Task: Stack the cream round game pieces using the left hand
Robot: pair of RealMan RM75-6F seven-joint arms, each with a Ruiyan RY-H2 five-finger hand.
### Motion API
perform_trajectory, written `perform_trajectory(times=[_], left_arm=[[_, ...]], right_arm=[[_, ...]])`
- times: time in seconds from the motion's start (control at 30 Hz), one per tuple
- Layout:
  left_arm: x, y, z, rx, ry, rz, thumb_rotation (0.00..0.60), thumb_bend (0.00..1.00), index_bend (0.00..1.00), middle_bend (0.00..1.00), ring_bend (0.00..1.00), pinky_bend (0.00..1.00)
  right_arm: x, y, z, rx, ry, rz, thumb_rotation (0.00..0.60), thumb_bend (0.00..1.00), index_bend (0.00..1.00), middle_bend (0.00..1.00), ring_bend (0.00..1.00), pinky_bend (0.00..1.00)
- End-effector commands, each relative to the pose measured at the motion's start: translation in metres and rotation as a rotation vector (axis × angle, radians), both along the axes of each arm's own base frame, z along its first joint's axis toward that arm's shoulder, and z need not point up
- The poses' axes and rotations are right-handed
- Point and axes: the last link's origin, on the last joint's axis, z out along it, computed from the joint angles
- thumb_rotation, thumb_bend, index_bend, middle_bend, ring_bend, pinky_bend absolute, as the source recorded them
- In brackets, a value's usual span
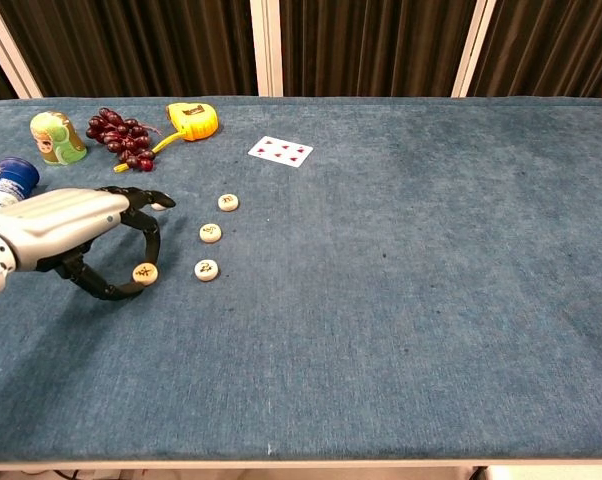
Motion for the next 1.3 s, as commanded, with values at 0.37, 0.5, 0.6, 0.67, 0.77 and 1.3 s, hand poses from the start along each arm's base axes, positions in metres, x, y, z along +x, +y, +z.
perform_trajectory(times=[0.37, 0.5, 0.6, 0.67, 0.77, 1.3], left_arm=[[0.043, 0.042, 0.007, 0.019, -0.046, -0.034, 0.600, 0.36, 0.52, 0.04, 0.00, 0.00], [0.056, 0.053, 0.000, 0.003, -0.035, -0.033, 0.600, 0.35, 0.52, 0.04, 0.00, 0.00], [0.062, 0.058, -0.005, -0.005, -0.017, -0.032, 0.600, 0.35, 0.52, 0.04, 0.00, 0.00], [0.063, 0.060, -0.008, -0.009, -0.010, -0.024, 0.600, 0.35, 0.52, 0.04, 0.00, 0.00], [0.065, 0.062, -0.011, -0.016, 0.000, -0.014, 0.600, 0.34, 0.52, 0.04, 0.00, 0.00], [0.063, 0.066, -0.017, -0.031, 0.027, 0.021, 0.600, 0.33, 0.50, 0.04, 0.00, 0.00]], right_arm=[[0.000, 0.004, 0.001, -0.007, -0.004, 0.004, 0.600, 0.17, 0.00, 0.04, 0.00, 0.00], [-0.002, 0.005, 0.002, -0.013, -0.007, -0.002, 0.600, 0.17, 0.00, 0.04, 0.00, 0.00], [-0.002, 0.006, 0.003, -0.016, -0.008, -0.003, 0.600, 0.17, 0.00, 0.04, 0.00, 0.00], [-0.003, 0.006, 0.003, -0.017, -0.008, -0.005, 0.600, 0.17, 0.00, 0.04, 0.00, 0.00], [-0.004, 0.006, 0.003, -0.017, -0.010, -0.009, 0.600, 0.17, 0.00, 0.04, 0.00, 0.00], [-0.006, 0.007, 0.003, -0.019, -0.014, -0.015, 0.600, 0.17, 0.00, 0.04, 0.00, 0.00]])
